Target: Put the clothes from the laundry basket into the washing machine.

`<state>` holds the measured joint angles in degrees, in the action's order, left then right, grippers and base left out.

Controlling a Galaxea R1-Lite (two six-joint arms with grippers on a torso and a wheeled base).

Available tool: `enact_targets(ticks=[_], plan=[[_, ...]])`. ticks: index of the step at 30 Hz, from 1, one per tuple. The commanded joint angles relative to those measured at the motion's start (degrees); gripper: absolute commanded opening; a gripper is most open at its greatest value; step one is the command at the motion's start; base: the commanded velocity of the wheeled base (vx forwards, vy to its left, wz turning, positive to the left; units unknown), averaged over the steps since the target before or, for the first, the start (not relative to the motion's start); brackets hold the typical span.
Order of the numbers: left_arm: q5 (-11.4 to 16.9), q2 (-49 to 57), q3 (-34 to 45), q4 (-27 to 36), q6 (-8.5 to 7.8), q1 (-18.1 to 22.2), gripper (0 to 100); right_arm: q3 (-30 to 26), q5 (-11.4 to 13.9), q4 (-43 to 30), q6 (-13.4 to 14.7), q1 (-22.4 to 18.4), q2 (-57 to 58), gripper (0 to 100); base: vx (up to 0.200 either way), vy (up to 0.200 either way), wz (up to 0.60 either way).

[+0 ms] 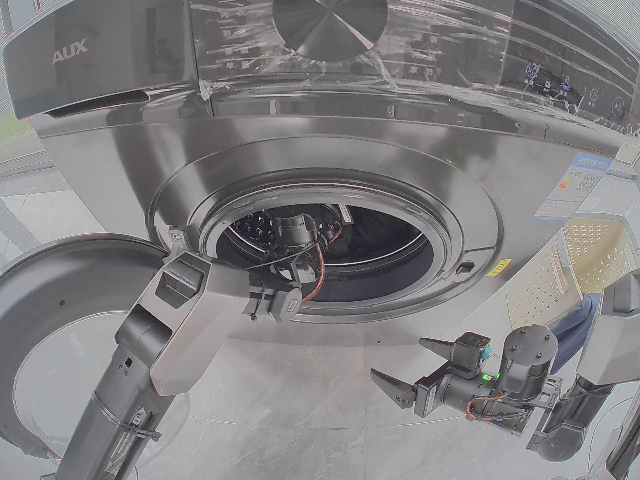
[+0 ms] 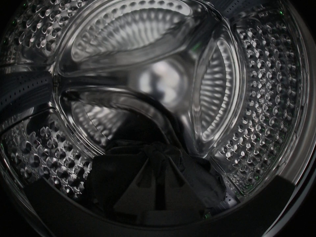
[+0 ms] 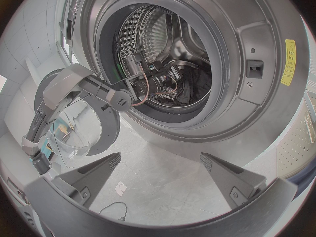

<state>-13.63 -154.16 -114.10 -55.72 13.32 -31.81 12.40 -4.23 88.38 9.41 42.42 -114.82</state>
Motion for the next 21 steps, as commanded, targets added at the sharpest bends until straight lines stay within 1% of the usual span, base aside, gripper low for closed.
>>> enact_targets(ticks=[1, 5, 7, 8, 9, 10, 11, 12, 13, 15, 17, 18, 19, 20, 21], plan=[[-0.1, -1.4, -0.5, 0.3, 0.12, 0.1, 100, 0.0, 0.0, 0.0, 0.0, 0.0, 0.0, 100, 0.0, 0.0, 0.0], [-0.1, 0.3, -0.1, 0.4, 0.3, -0.6, 100, -0.1, 0.0, 0.0, 0.0, 0.0, 0.0, 100, 0.0, 0.0, 0.0], [-0.1, 2.4, 3.1, 0.4, 0.47, -1.2, 100, -0.1, 0.0, 0.0, 0.0, 0.0, 0.0, 100, 0.0, 0.0, 0.0], [-0.1, 4.0, 6.0, 0.4, 0.56, -1.7, 100, -0.1, 0.0, 0.0, 0.0, 0.0, 0.0, 100, 0.0, 0.0, 0.0], [-0.1, 4.0, 6.0, 0.4, 0.56, -1.7, 100, -0.1, 0.0, 0.0, 0.0, 0.0, 0.0, 100, 0.0, 0.0, 0.0], [0.0, 7.3, 11.3, 0.0, 0.65, -2.5, 100, -0.2, 0.0, 0.0, 0.0, 0.0, 0.0, 100, 0.0, 0.0, 0.0], [0.0, 9.4, 14.9, 0.0, 0.83, -3.0, 100, -0.3, 0.0, 0.0, 0.0, 0.0, 0.0, 100, 0.0, 0.0, 0.0], [0.0, 9.9, 15.8, -0.1, 0.91, -3.2, 100, -0.3, 0.0, 0.0, 0.0, 0.0, 0.0, 100, 0.0, 0.0, 0.0], [0.4, 13.1, 21.1, -0.2, 1.09, -4.1, 100, -0.4, 0.0, 0.0, 0.0, 0.0, 0.0, 100, 0.0, 0.0, 0.0], [1.0, 16.0, 26.7, -0.4, 0.91, -4.8, 100, -0.4, 0.0, 0.0, 0.0, 0.0, 0.0, 100, 0.0, 0.0, 0.0], [1.5, 17.9, 31.0, -0.6, 0.74, -5.2, 100, -0.4, 0.0, 0.0, 0.0, 0.0, 0.0, 100, 0.0, 0.0, 0.0], [1.5, 17.9, 31.0, -0.6, 0.74, -5.2, 100, -0.4, 0.0, 0.0, 0.0, 0.0, 0.0, 100, 0.0, 0.0, 0.0], [2.6, 20.0, 35.5, -1.1, 0.56, -5.8, 100, -0.4, 0.0, 0.0, 0.0, 0.0, 0.0, 100, 0.0, 0.0, 0.0], [2.6, 20.4, 36.1, -1.1, 0.56, -5.9, 100, -0.4, 0.0, 0.0, 0.0, 0.0, 0.0, 100, 0.0, 0.0, 0.0], [2.9, 22.2, 39.1, -1.2, 0.47, -6.5, 100, -0.5, 0.0, 0.0, 0.0, 0.0, 0.0, 100, 0.0, 0.0, 0.0]])
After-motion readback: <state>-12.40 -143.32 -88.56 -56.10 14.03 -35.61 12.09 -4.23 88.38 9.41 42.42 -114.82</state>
